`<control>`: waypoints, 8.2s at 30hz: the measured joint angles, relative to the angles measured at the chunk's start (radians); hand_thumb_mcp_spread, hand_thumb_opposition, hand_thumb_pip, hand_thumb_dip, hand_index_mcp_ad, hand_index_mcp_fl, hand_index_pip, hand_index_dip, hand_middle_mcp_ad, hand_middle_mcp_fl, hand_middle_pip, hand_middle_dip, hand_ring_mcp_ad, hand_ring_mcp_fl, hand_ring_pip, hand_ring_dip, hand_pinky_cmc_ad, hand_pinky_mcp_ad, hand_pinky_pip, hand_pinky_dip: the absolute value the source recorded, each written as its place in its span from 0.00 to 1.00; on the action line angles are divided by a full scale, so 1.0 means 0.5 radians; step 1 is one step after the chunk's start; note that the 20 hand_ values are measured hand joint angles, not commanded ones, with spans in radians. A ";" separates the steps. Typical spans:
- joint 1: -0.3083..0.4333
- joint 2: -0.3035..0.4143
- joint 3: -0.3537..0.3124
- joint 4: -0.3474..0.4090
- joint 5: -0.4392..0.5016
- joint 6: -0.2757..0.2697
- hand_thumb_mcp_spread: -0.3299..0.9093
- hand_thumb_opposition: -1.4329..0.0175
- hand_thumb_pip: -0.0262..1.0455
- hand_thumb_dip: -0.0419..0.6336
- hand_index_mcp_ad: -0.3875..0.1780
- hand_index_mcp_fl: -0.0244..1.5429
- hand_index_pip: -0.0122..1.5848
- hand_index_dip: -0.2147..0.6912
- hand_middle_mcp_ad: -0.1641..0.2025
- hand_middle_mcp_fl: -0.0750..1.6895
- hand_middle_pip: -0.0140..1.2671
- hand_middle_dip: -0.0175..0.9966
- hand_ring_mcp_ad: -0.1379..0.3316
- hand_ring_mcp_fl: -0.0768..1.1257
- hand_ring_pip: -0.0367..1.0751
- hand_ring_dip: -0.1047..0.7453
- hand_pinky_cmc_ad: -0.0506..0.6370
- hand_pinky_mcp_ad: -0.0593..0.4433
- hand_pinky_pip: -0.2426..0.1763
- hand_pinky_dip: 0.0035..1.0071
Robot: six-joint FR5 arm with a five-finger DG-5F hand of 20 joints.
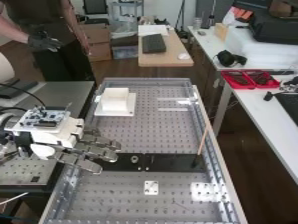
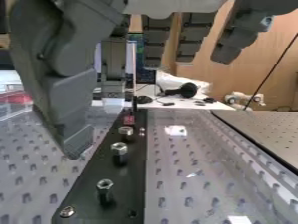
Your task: Grab the smaller nut and place it in the white container
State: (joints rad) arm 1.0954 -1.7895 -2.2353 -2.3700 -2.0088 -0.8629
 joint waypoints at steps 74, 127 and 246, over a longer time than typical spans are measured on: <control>-0.025 -0.238 0.096 0.018 -0.145 -0.252 0.68 0.35 0.60 0.41 0.17 0.17 0.97 0.45 0.38 0.07 0.12 0.27 0.37 0.06 0.14 0.24 0.40 0.44 0.48 0.16; -0.018 -0.232 0.095 -0.017 -0.153 -0.238 0.63 0.34 0.61 0.44 0.15 0.09 0.97 0.44 0.38 0.07 0.12 0.28 0.36 0.06 0.13 0.24 0.42 0.45 0.48 0.16; 0.672 0.124 0.184 -0.368 -0.469 -0.158 0.74 0.29 0.60 0.43 0.15 0.26 0.94 0.45 0.38 0.11 0.12 0.28 0.35 0.06 0.14 0.27 0.53 0.49 0.55 0.16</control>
State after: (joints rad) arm 1.4312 -1.7273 -2.1436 -2.5539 -2.2432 -0.9417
